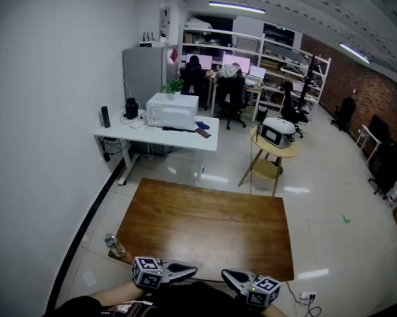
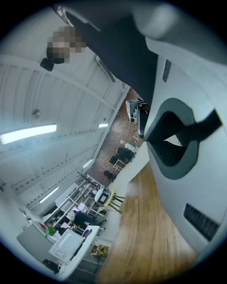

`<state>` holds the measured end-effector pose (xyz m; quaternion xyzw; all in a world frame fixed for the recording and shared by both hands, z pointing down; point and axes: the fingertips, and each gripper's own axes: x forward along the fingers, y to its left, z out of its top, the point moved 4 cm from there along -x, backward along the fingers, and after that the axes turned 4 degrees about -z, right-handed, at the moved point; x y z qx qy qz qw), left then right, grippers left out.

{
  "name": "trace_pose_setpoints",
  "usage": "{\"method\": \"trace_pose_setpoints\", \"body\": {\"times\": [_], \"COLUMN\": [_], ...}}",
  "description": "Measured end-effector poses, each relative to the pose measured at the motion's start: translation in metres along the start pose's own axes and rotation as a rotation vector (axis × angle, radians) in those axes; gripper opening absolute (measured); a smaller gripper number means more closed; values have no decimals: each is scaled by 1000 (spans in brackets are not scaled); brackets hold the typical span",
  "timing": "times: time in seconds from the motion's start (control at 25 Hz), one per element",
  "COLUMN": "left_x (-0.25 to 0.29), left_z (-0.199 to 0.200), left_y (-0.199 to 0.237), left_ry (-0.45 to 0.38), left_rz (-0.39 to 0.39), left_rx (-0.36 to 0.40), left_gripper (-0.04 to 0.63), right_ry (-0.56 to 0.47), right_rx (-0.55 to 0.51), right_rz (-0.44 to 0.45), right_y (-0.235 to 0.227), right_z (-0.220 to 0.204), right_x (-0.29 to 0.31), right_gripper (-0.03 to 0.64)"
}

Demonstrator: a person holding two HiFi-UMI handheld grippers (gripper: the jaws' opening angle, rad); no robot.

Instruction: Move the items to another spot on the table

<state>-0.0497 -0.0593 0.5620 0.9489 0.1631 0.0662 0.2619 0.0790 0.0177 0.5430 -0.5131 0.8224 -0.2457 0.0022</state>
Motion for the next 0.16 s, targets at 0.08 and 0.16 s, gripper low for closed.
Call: {"method": "trace_pose_setpoints", "body": {"times": [0.08,0.16], "left_x": [1,2], "left_z": [-1,-1], "left_y": [-1,-2], "left_ry": [-9,-17], "left_rz": [2,2], "left_rx": [-7,-14], "left_gripper": [3,3], "right_ry": [6,19], "right_rx": [11,32], "right_rz": [1,-2], "right_y": [1,-4], "right_z": [0,-7], "right_x": [-2,-3], "right_gripper": [0,0]}}
